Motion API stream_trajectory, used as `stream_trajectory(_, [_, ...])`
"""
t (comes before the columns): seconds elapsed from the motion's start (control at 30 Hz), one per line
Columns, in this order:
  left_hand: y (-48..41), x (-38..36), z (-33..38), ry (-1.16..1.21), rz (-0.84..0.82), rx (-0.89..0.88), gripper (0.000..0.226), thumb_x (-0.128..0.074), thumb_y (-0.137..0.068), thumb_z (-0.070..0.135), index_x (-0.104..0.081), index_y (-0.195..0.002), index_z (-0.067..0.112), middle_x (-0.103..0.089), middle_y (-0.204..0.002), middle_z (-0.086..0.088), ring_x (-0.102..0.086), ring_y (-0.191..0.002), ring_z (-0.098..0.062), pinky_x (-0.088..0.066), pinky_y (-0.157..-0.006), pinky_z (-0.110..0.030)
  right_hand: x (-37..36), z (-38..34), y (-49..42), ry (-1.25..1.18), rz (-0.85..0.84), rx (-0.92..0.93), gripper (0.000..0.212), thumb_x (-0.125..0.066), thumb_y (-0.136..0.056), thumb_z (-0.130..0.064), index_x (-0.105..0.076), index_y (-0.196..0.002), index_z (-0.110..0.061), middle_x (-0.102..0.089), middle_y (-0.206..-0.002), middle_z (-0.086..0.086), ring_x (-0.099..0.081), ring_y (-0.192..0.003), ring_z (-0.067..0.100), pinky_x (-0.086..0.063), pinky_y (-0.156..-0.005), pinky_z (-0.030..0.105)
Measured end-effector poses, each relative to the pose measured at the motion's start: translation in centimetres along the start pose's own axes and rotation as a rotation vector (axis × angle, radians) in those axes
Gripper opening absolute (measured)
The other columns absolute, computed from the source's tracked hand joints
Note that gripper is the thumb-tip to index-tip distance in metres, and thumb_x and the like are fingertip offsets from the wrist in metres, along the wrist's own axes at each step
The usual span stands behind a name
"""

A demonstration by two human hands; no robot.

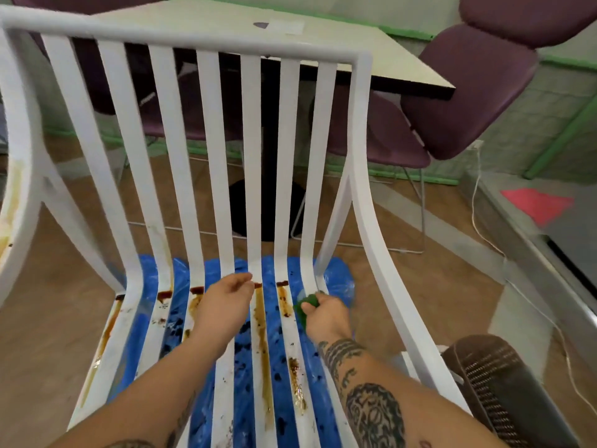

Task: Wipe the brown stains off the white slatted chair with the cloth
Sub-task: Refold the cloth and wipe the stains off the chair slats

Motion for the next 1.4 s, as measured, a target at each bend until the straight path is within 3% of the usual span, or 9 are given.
stream_trajectory(0.13, [-4.1, -1.0, 0.8, -0.01, 0.03, -0.044, 0.05, -0.047, -0.106, 0.034, -0.04, -0.154, 0.022, -0.053, -0.146, -0.002, -0.057, -0.082, -0.012, -0.045, -0.08, -0.036, -1.1, -0.8, -3.0, 0.007, 0.022, 0.027, 0.024, -0.057, -0.101, -0.023, -0.064, -0.12, -0.009, -0.069, -0.106, 0.005, -0.063, -0.096, 0.02, -0.051, -0.085, 0.028])
stream_trajectory(0.23, [-6.2, -1.4, 1.3, -0.001, 0.054, -0.069, 0.051, -0.048, -0.106, 0.034, -0.036, -0.153, 0.018, -0.056, -0.122, 0.006, -0.053, -0.08, -0.009, -0.044, -0.075, -0.037, -1.6, -1.1, -5.0, -0.012, 0.056, -0.011, 0.013, -0.059, -0.1, -0.025, -0.062, -0.099, -0.012, -0.068, -0.107, 0.013, -0.066, -0.101, 0.032, -0.055, -0.085, 0.037])
stream_trajectory(0.47, [-10.1, -2.7, 1.8, -0.031, 0.037, -0.125, 0.042, -0.045, -0.105, 0.033, -0.046, -0.145, 0.023, -0.066, -0.126, -0.008, -0.064, -0.103, -0.032, -0.05, -0.077, -0.036, -1.5, -1.7, -7.9, -0.313, 0.168, -0.219, 0.035, -0.055, -0.101, -0.036, -0.056, -0.117, -0.005, -0.069, -0.109, 0.015, -0.063, -0.088, 0.031, -0.047, -0.07, 0.034])
stream_trajectory(0.63, [-10.7, -2.5, 1.7, -0.118, 0.03, -0.095, 0.047, -0.043, -0.107, 0.034, -0.038, -0.152, 0.019, -0.058, -0.138, -0.006, -0.062, -0.11, -0.037, -0.053, -0.088, -0.044, -2.4, -1.1, -6.4, -0.102, 0.11, 0.018, 0.043, -0.061, -0.095, -0.048, -0.062, -0.116, -0.01, -0.07, -0.099, 0.013, -0.067, -0.091, 0.034, -0.058, -0.078, 0.044])
stream_trajectory(0.83, [-12.3, -2.8, 2.2, -0.342, 0.117, -0.074, 0.029, -0.042, -0.108, 0.036, -0.052, -0.115, 0.01, -0.06, -0.103, -0.011, -0.052, -0.073, -0.022, -0.041, -0.063, -0.032, -1.0, -2.9, -8.4, 0.135, -0.013, -0.04, 0.048, -0.072, -0.089, -0.044, -0.056, -0.113, -0.006, -0.067, -0.102, 0.011, -0.066, -0.085, 0.028, -0.058, -0.071, 0.036])
stream_trajectory(1.0, [-13.0, -2.8, 2.4, -0.401, 0.104, -0.04, 0.01, -0.044, -0.107, 0.021, -0.049, -0.102, 0.015, -0.051, -0.091, -0.003, -0.052, -0.081, -0.025, -0.05, -0.069, -0.036, -0.3, -0.4, -7.2, 0.067, -0.05, -0.213, 0.05, -0.071, -0.091, -0.035, -0.052, -0.114, 0.004, -0.065, -0.102, 0.01, -0.062, -0.087, 0.025, -0.048, -0.067, 0.031])
stream_trajectory(1.2, [-13.0, -2.4, 2.6, -0.424, 0.045, -0.033, 0.009, -0.044, -0.106, 0.015, -0.052, -0.109, 0.015, -0.044, -0.082, 0.003, -0.053, -0.086, -0.027, -0.059, -0.081, -0.039, 0.3, 2.4, -4.9, 0.012, -0.014, -0.377, 0.047, -0.053, -0.1, -0.021, -0.046, -0.139, 0.005, -0.055, -0.138, 0.019, -0.055, -0.124, 0.034, -0.044, -0.092, 0.022])
stream_trajectory(1.3, [-13.0, -2.3, 2.6, -0.411, 0.024, -0.007, 0.019, -0.043, -0.107, 0.023, -0.054, -0.117, 0.012, -0.053, -0.1, -0.009, -0.054, -0.087, -0.032, -0.061, -0.078, -0.046, 1.7, 1.2, -4.9, -0.061, 0.121, -0.286, 0.04, -0.059, -0.099, -0.027, -0.056, -0.128, 0.0, -0.063, -0.123, 0.018, -0.061, -0.11, 0.034, -0.05, -0.087, 0.031])
stream_trajectory(1.4, [-12.9, -2.4, 2.6, -0.413, 0.013, -0.004, 0.025, -0.041, -0.108, 0.024, -0.056, -0.122, 0.01, -0.051, -0.104, -0.012, -0.059, -0.097, -0.038, -0.061, -0.079, -0.052, 0.5, -0.7, -5.1, -0.015, 0.011, -0.14, 0.042, -0.064, -0.095, -0.041, -0.064, -0.113, -0.003, -0.069, -0.106, 0.013, -0.066, -0.094, 0.028, -0.055, -0.08, 0.036])
Point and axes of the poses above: each hand's wrist, its own y-axis away from the middle knuckle, its own x-axis out of the back of the hand, z = x × y, the point moved 4 cm from there along -y, towards the middle knuckle
